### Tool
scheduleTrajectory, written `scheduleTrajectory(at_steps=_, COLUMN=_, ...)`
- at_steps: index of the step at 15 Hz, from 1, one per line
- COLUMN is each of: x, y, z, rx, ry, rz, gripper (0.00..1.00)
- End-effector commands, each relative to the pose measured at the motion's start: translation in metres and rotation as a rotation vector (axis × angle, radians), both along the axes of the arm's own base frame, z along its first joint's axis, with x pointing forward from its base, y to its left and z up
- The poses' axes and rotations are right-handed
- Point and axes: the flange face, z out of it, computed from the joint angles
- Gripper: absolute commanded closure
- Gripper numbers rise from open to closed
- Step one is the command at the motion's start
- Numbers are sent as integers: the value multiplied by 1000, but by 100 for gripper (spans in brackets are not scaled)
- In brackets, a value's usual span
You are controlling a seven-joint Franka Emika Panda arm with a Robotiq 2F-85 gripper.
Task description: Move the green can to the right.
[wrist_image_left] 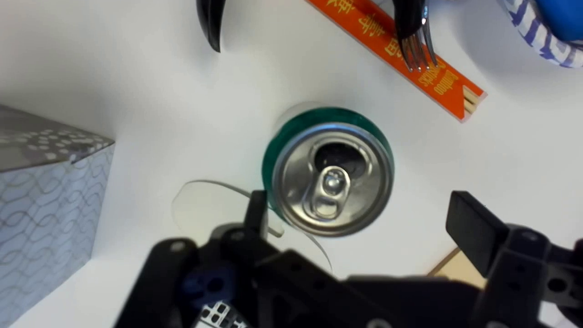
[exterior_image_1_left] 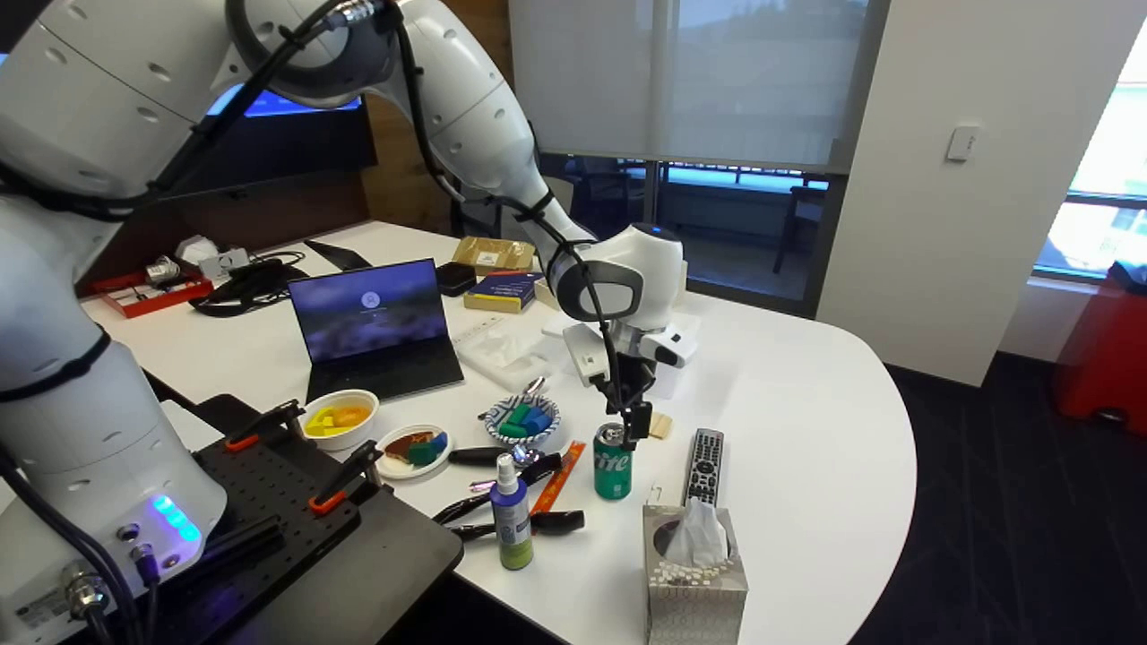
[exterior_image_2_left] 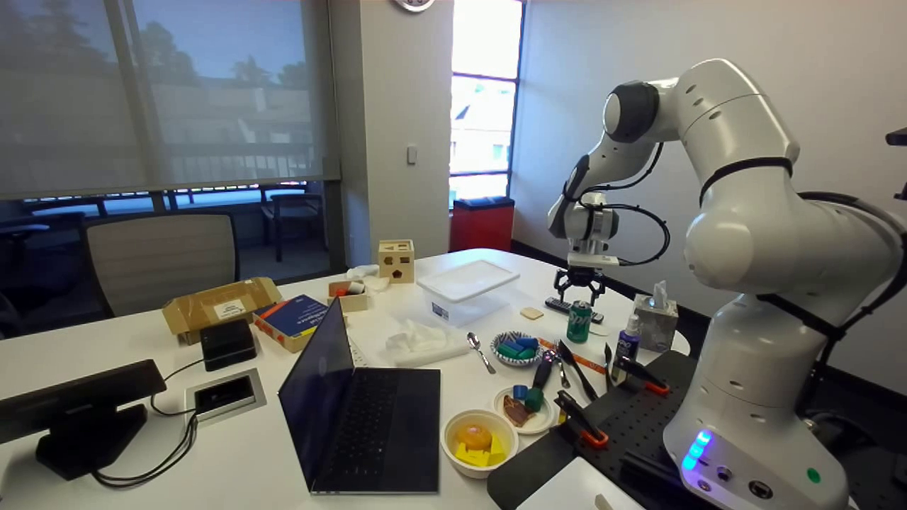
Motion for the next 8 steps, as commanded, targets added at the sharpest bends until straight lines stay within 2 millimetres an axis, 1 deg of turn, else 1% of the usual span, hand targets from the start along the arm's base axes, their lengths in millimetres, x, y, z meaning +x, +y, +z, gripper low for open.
scheduleTrajectory(at_steps=1, x=-5, y=27, z=65, rx=17, ry=18, rz=29, gripper=0)
scheduleTrajectory(at_steps=4, x=-5, y=54, z=112, rx=6, ry=69, rz=93, gripper=0)
scheduleTrajectory(at_steps=5, x=-3, y=67, z=129, rx=3, ry=80, rz=144, gripper=0)
scheduleTrajectory(at_steps=8, x=3, y=111, z=179, rx=-34, ry=127, rz=196, gripper=0)
